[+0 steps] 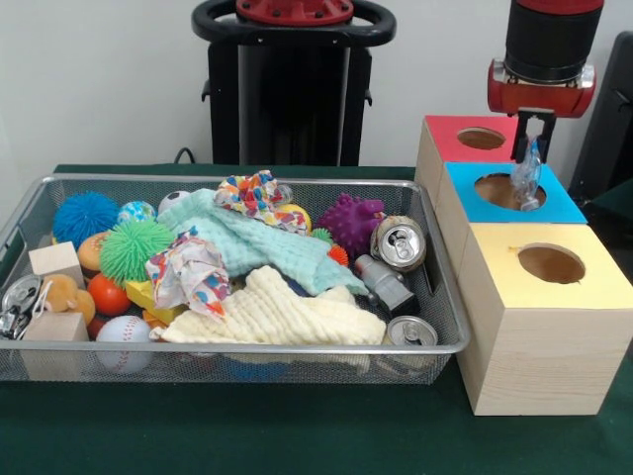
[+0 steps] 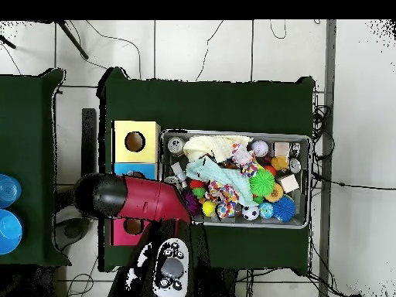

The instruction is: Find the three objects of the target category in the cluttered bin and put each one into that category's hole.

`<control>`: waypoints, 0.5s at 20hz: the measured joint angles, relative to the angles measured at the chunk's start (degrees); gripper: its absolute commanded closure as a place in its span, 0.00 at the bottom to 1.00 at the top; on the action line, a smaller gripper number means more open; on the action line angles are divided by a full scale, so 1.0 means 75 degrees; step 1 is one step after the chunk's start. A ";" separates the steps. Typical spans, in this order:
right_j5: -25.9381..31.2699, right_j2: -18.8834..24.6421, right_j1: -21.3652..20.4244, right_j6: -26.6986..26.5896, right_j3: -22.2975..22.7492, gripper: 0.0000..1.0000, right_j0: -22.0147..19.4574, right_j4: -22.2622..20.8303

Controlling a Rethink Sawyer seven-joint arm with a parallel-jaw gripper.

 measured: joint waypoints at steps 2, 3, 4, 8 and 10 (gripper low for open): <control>0.0002 -0.0001 0.0001 0.0000 0.0001 1.00 -0.0012 -0.0002; 0.0002 -0.0001 0.0001 0.0000 0.0004 1.00 -0.0022 -0.0003; 0.0003 0.0000 0.0002 0.0000 0.0008 1.00 -0.0032 -0.0005; 0.0002 0.0008 0.0002 0.0000 0.0031 1.00 -0.0066 -0.0008; -0.0008 0.0013 0.0000 0.0000 0.0035 1.00 -0.0071 -0.0009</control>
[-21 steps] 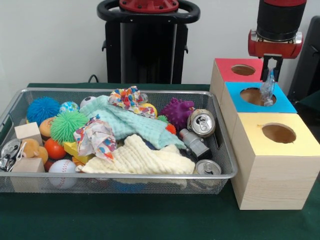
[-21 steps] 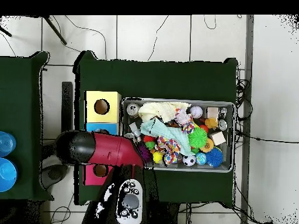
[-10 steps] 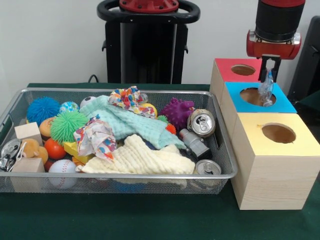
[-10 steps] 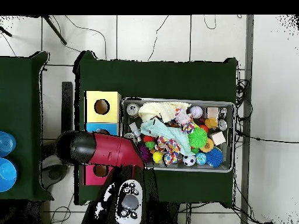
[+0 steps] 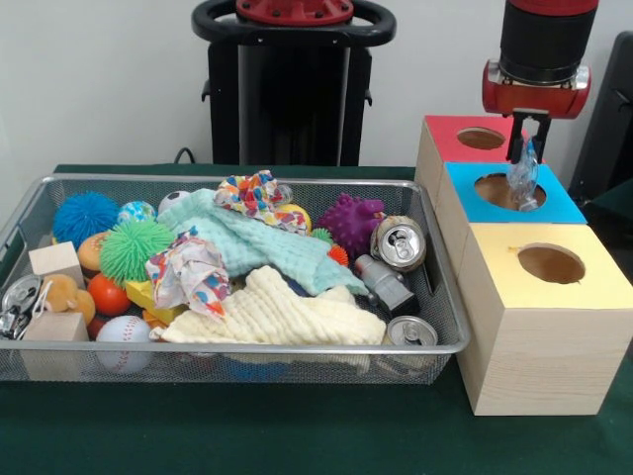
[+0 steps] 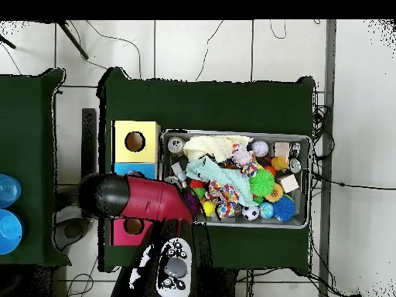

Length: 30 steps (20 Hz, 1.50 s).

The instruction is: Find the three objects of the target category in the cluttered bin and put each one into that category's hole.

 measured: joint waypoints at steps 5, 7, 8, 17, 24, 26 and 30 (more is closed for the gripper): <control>-0.0055 0.0010 -0.0005 0.0000 0.0028 1.00 -0.0001 0.0000; -0.0073 0.0012 -0.0009 0.0000 0.0038 1.00 -0.0001 0.0000; -0.0081 0.0013 -0.0010 0.0000 0.0043 1.00 -0.0001 0.0002; -0.0097 0.0033 -0.0016 0.0000 0.0064 1.00 -0.0032 0.0000; -0.0100 0.0075 -0.0028 0.0000 0.0095 1.00 -0.0089 0.0002; -0.0098 0.0107 -0.0032 0.0000 0.0107 1.00 -0.0122 0.0002; -0.0104 0.0132 -0.0041 0.0000 0.0135 1.00 -0.0164 0.0002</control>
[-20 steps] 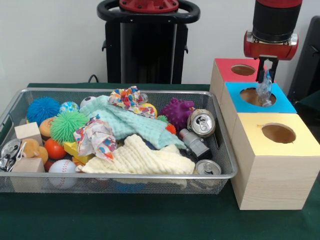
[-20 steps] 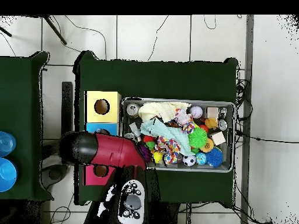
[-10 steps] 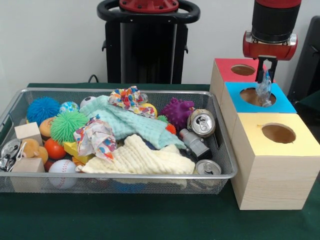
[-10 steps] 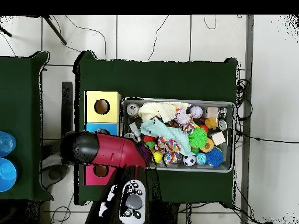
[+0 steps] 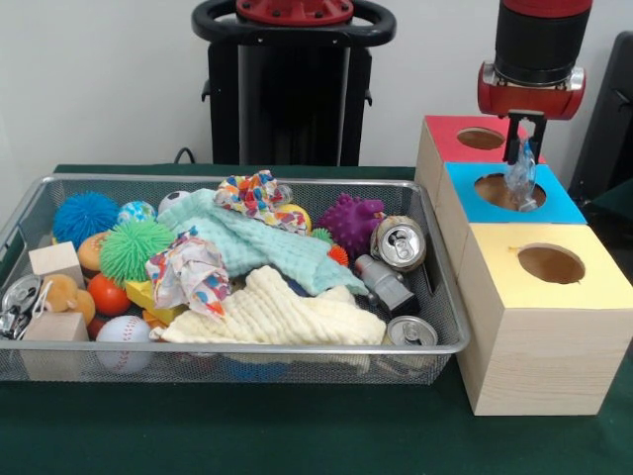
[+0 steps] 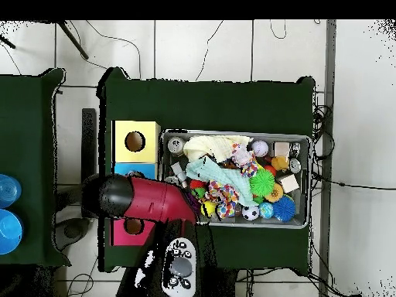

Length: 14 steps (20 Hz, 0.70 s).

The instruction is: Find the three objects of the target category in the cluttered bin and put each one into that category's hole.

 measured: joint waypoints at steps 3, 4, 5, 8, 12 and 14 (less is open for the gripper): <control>-0.0017 0.0001 -0.0002 0.0000 0.0012 1.00 -0.0001 0.0000; -0.0022 0.0001 -0.0003 0.0000 0.0014 1.00 -0.0001 0.0000; -0.0027 0.0001 -0.0005 0.0000 0.0019 1.00 -0.0002 0.0000; -0.0043 0.0001 -0.0009 0.0000 0.0028 1.00 -0.0001 0.0000; -0.0055 0.0002 -0.0011 0.0000 0.0034 1.00 -0.0001 0.0000; -0.0055 0.0003 -0.0011 0.0000 0.0034 1.00 -0.0002 0.0000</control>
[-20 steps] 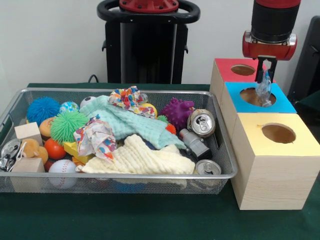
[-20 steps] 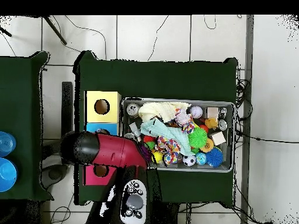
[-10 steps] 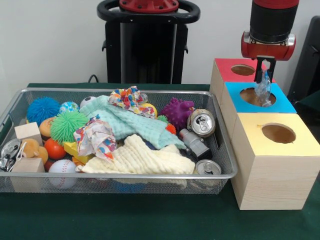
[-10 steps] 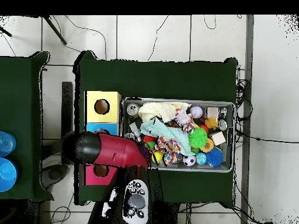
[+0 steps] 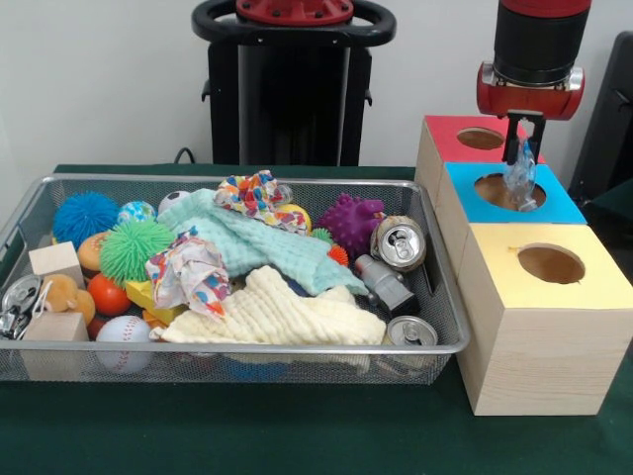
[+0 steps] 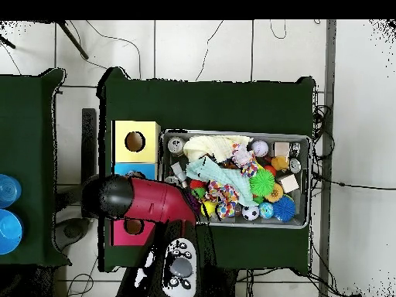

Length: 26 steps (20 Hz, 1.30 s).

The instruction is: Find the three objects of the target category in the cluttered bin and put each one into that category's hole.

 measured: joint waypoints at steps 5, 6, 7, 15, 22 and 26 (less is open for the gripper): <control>0.0000 0.0003 0.0000 0.0000 0.0000 1.00 -0.0001 0.0000; 0.0000 0.0004 0.0000 0.0000 0.0000 1.00 -0.0001 0.0000; 0.0000 0.0004 -0.0001 0.0000 0.0000 1.00 -0.0001 0.0000; 0.0002 0.0010 -0.0002 0.0000 0.0003 1.00 -0.0012 0.0000; -0.0013 0.0008 0.0003 0.0000 0.0003 0.00 -0.0018 -0.0005; -0.0127 0.0009 0.0060 0.0000 0.0004 0.00 -0.0058 -0.0005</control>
